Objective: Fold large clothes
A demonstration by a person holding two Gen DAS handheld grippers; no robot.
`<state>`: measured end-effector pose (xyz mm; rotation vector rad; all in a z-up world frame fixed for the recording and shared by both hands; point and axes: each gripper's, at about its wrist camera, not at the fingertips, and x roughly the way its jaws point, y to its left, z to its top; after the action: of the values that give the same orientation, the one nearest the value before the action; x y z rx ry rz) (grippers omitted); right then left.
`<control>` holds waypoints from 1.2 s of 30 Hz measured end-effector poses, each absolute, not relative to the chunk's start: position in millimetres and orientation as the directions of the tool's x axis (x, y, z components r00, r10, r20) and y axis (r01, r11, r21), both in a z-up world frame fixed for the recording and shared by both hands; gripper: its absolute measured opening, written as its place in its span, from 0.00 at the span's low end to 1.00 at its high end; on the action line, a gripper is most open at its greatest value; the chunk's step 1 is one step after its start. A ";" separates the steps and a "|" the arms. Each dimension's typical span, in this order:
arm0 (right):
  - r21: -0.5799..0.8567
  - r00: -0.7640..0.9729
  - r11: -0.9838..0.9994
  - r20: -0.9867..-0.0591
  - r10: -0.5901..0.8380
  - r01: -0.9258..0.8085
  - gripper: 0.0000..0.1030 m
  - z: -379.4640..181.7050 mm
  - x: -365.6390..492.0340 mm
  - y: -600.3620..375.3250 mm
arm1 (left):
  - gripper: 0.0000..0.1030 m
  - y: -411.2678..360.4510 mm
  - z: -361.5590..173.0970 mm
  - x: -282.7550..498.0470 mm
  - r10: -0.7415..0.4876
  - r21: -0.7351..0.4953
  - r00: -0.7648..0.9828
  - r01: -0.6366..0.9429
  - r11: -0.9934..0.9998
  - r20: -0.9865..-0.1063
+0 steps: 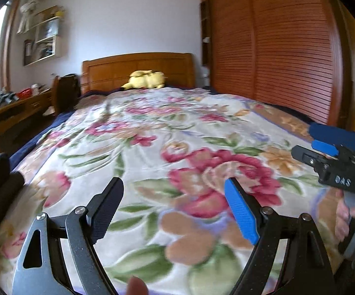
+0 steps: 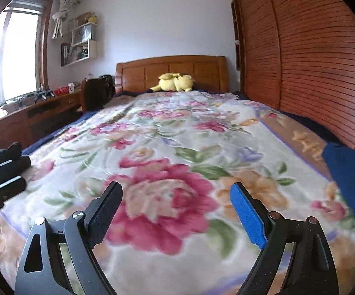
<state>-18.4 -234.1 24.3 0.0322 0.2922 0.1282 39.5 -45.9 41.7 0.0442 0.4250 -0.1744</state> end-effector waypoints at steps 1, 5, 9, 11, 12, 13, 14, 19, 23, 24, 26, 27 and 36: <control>0.050 0.949 0.990 -0.281 0.139 -0.130 0.88 19.9 -16.5 -227.2 | 0.82 -40.9 38.3 42.6 -0.143 0.001 0.896 0.158 0.987 -0.420; 0.072 0.947 0.984 -0.270 0.174 -0.160 0.87 -4.1 5.2 -213.3 | 0.82 -22.6 30.2 47.5 -0.093 -0.017 0.908 0.094 0.995 -0.409; 0.032 0.946 0.985 -0.277 0.170 -0.168 0.87 -10.5 22.9 -211.5 | 0.82 -10.6 22.9 51.0 -0.020 0.001 0.919 0.023 1.000 -0.394; 0.029 0.943 0.984 -0.282 0.176 -0.175 0.87 -11.8 29.1 -209.0 | 0.82 -6.4 19.0 52.3 -0.022 -0.007 0.917 0.021 1.000 -0.398; 0.029 0.945 0.984 -0.275 0.179 -0.177 0.87 -13.1 31.7 -209.3 | 0.82 -5.2 17.9 52.8 -0.018 -0.007 0.917 0.017 1.000 -0.398; 0.029 0.946 0.984 -0.270 0.178 -0.177 0.87 -11.9 29.4 -209.7 | 0.82 -4.2 16.6 53.0 -0.017 -0.007 0.917 0.015 1.000 -0.399; 0.032 0.947 0.984 -0.269 0.178 -0.176 0.87 -11.2 28.9 -211.9 | 0.82 -3.7 16.1 53.6 -0.018 -0.009 0.917 0.016 1.000 -0.400; 0.037 0.945 0.982 -0.270 0.186 -0.183 0.87 -23.7 38.8 -210.0 | 0.82 -4.6 14.9 52.9 -0.011 0.005 0.921 0.014 1.000 -0.389; 0.029 0.946 0.983 -0.268 0.183 -0.182 0.87 -25.8 41.7 -207.1 | 0.82 -7.9 13.1 53.5 -0.007 0.019 0.922 0.016 1.000 -0.387; 0.030 0.946 0.983 -0.268 0.183 -0.182 0.87 -25.9 42.2 -207.1 | 0.82 -8.1 12.4 53.6 -0.008 0.022 0.922 0.017 1.000 -0.388; 0.035 0.944 0.982 -0.270 0.189 -0.186 0.87 -26.6 43.8 -207.9 | 0.82 -8.7 12.3 53.1 -0.005 0.024 0.921 0.016 1.000 -0.390; 0.038 0.943 0.982 -0.272 0.191 -0.187 0.87 -27.0 44.6 -207.6 | 0.82 -9.2 12.3 53.2 -0.005 0.026 0.921 0.016 1.000 -0.391; 0.044 0.941 0.981 -0.278 0.191 -0.187 0.87 -28.0 48.5 -204.2 | 0.82 -10.4 11.6 53.0 -0.007 0.027 0.920 0.019 0.999 -0.391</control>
<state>48.5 -204.2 -28.0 0.0168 0.2855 0.1928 53.0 -10.4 11.6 0.0302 0.4020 -0.0131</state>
